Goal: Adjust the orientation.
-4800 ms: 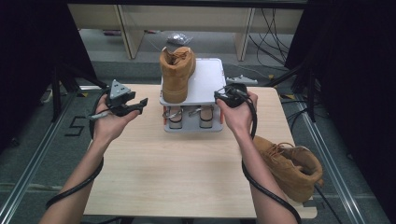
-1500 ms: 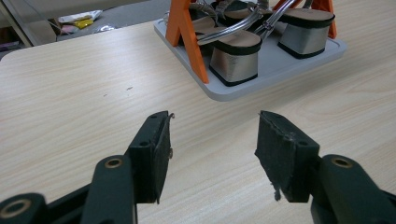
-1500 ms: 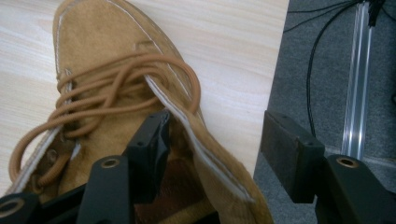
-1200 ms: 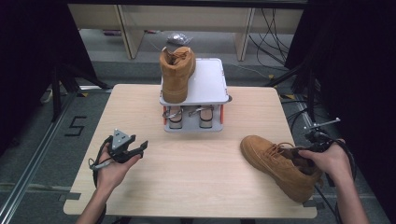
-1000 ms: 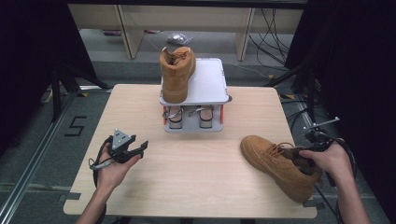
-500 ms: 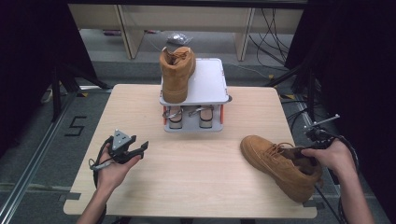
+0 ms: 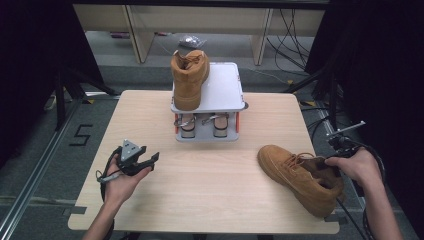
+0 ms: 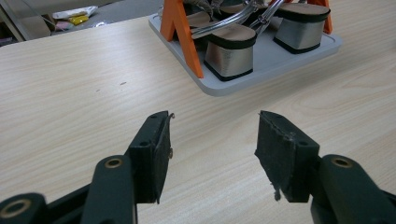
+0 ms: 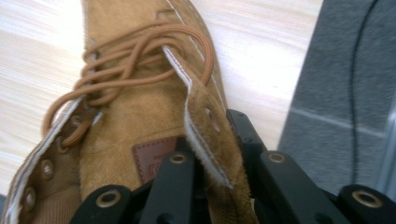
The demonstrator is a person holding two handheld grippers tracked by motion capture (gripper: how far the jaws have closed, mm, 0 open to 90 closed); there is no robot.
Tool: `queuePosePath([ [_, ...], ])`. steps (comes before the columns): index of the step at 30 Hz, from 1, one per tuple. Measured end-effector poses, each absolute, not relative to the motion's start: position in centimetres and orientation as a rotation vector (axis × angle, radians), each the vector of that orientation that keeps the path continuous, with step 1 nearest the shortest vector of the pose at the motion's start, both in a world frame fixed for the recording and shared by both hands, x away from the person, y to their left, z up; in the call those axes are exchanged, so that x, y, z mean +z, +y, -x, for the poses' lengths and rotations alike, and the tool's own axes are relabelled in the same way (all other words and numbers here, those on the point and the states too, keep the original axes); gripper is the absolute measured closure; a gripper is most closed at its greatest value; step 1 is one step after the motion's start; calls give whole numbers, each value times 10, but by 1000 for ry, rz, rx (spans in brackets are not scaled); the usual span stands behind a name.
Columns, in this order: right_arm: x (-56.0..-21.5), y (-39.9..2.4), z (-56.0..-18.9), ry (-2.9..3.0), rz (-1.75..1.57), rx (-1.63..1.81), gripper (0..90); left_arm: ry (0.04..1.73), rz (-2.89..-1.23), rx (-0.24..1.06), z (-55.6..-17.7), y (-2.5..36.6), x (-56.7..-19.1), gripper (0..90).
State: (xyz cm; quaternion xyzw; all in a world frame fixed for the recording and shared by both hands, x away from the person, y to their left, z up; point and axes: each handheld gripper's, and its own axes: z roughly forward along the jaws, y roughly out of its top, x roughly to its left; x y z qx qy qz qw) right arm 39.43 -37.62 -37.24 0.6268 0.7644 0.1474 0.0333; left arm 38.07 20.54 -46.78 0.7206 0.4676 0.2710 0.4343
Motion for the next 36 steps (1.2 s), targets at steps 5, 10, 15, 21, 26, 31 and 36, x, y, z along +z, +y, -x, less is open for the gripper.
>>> queuePosePath([
  [5,-370,-380,-396,2327,-2009,555,828,1164,-1793,674,-381,205,-468,444],
  [10,-367,-383,-396,2304,-2111,621,832,1162,-1800,663,-381,206,-470,444],
  [15,-368,-388,-397,2307,-2129,700,835,1175,-1798,656,-384,206,-470,444],
  [21,-364,-391,-395,2264,-2207,750,835,1181,-1790,662,-389,206,-469,444],
  [26,-363,-397,-394,2265,-2153,768,836,1181,-1792,660,-388,206,-470,444],
  [31,-363,-394,-391,2206,-2200,815,836,1171,-1798,653,-387,205,-470,444],
  [36,-363,-392,-390,2167,-2248,862,837,1159,-1800,644,-389,204,-470,444],
])
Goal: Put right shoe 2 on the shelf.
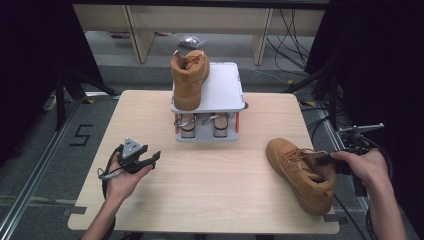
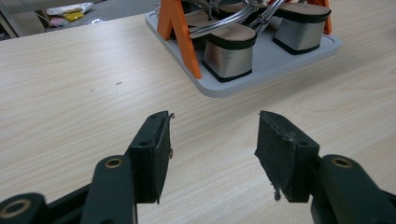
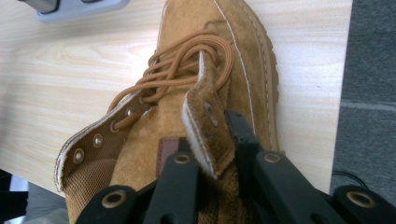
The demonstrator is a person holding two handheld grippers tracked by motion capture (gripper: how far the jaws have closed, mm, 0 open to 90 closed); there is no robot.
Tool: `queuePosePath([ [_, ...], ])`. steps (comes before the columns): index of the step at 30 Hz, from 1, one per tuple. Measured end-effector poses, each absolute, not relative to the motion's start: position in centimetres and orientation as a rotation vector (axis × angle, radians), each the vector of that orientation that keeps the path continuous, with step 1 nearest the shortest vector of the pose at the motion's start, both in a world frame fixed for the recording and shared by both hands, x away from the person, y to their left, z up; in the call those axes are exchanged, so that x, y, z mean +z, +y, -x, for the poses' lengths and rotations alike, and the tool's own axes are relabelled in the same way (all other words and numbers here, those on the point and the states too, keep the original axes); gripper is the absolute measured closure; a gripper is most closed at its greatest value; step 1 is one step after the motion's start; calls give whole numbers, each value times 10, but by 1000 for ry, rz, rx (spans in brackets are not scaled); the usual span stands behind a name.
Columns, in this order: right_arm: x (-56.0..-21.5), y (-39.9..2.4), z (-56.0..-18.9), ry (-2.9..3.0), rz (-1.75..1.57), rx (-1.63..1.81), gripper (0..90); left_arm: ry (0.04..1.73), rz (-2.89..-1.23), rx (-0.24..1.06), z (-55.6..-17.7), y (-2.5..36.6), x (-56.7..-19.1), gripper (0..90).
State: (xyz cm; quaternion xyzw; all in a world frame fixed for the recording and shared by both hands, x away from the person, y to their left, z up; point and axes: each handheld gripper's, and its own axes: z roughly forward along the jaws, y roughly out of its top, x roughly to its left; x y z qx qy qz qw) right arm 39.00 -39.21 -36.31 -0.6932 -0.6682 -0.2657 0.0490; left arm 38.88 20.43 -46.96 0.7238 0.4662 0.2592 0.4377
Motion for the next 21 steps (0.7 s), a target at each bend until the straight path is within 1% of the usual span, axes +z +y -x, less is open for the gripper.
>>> queuePosePath([
  [2,-361,-395,-391,-2069,2067,-807,836,1165,-1797,650,-389,204,-470,444],
  [12,-347,-398,-392,-2030,2084,-947,837,1165,-1797,654,-388,202,-469,444],
  [21,-346,-394,-399,-1954,2104,-1050,837,1157,-1795,645,-385,202,-470,444],
])
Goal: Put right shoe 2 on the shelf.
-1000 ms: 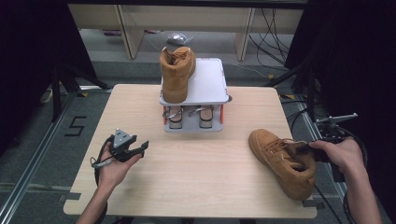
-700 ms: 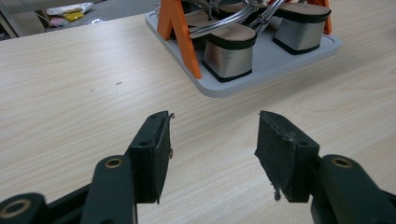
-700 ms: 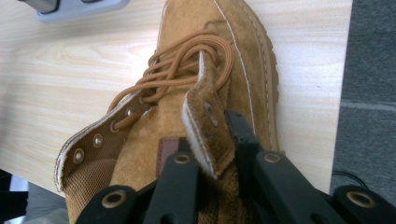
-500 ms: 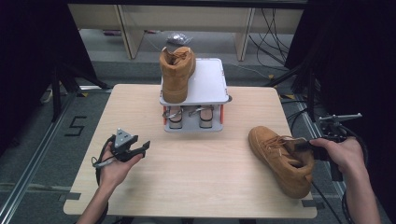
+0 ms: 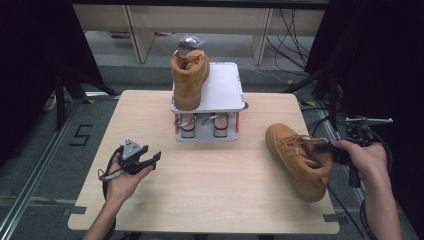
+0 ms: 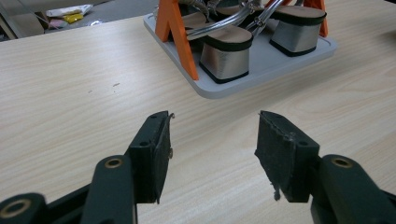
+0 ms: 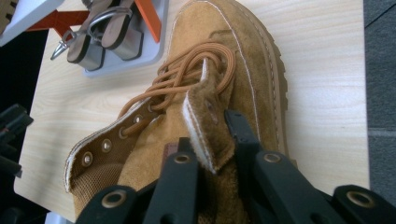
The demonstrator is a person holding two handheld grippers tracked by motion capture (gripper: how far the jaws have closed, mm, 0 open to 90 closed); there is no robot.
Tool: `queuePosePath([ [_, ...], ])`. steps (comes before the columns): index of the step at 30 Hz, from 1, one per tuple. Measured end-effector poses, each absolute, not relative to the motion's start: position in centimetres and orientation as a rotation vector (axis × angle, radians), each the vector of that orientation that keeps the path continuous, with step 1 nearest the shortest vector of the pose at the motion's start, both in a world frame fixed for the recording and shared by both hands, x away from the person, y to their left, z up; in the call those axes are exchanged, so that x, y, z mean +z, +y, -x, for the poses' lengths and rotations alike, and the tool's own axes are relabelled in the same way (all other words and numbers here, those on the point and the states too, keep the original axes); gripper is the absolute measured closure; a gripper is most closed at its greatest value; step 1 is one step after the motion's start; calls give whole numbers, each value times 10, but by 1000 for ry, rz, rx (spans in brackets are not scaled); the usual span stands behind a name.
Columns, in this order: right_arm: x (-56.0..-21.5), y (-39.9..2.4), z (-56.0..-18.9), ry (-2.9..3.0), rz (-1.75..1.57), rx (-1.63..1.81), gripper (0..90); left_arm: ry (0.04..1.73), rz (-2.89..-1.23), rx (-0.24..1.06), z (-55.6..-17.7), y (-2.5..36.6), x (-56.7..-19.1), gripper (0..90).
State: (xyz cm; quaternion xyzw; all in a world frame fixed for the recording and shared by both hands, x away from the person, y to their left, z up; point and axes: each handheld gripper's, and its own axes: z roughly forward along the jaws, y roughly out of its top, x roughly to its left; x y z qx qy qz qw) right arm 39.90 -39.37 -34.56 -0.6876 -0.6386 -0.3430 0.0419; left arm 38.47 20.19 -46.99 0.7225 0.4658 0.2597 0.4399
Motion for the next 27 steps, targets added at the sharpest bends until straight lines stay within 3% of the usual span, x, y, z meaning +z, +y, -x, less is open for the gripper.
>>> queuePosePath([
  [27,-340,-376,-439,-1847,2155,-1125,836,1162,-1803,642,-385,203,-473,443],
])
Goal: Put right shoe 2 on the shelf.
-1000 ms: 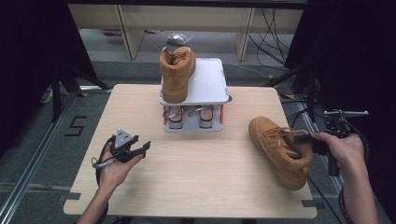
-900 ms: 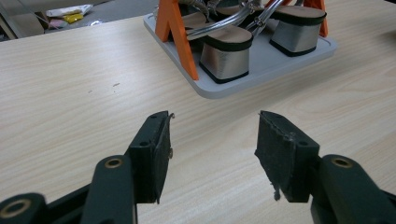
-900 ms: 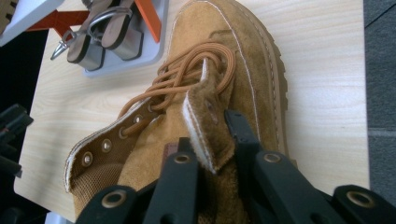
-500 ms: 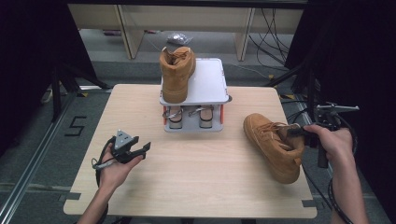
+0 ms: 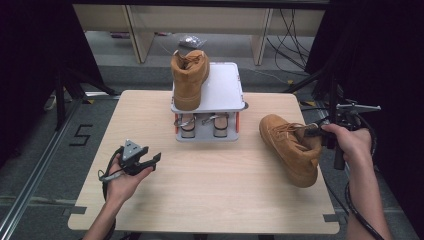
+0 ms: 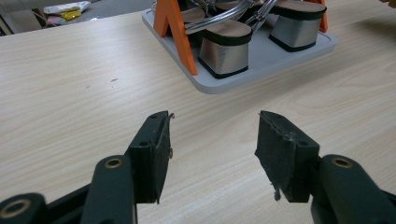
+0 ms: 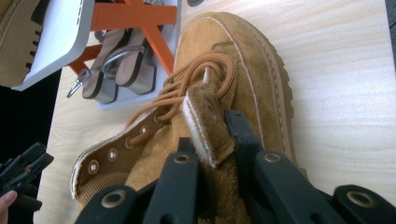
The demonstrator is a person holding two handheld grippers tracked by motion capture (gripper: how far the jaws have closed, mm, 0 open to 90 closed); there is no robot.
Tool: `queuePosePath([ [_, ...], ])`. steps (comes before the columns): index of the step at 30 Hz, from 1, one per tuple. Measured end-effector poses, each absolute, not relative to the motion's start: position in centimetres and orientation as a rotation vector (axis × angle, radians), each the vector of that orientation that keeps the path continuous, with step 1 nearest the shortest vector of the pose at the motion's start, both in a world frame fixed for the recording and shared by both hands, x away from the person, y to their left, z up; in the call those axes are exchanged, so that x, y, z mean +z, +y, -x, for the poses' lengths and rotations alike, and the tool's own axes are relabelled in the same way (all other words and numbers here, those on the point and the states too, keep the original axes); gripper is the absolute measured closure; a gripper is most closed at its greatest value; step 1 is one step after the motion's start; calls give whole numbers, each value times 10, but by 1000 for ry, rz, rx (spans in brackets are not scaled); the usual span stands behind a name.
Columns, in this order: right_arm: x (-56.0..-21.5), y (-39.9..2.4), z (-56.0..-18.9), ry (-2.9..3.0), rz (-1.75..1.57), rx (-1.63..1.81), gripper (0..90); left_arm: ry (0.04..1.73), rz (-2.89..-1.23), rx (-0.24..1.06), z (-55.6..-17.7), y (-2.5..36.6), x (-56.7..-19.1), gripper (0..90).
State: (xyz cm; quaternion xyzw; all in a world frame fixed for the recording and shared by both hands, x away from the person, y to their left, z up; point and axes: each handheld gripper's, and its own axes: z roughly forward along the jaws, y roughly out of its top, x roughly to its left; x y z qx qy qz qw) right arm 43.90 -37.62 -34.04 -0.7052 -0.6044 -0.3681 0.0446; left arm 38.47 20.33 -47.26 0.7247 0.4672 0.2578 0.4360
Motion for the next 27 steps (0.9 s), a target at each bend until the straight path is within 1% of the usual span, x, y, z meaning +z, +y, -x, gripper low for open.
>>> queuePosePath([
  [11,-336,-370,-451,-1825,2170,-1190,835,1160,-1799,633,-385,202,-474,443],
  [12,-334,-369,-452,-1839,2189,-1142,835,1157,-1801,632,-385,203,-474,443],
  [18,-334,-363,-459,-1806,2177,-1208,835,1165,-1799,638,-384,203,-474,442],
  [22,-332,-360,-463,-1796,2207,-1173,835,1167,-1798,641,-385,204,-474,442],
  [27,-333,-359,-466,-1764,2197,-1238,835,1169,-1798,641,-385,205,-475,442],
])
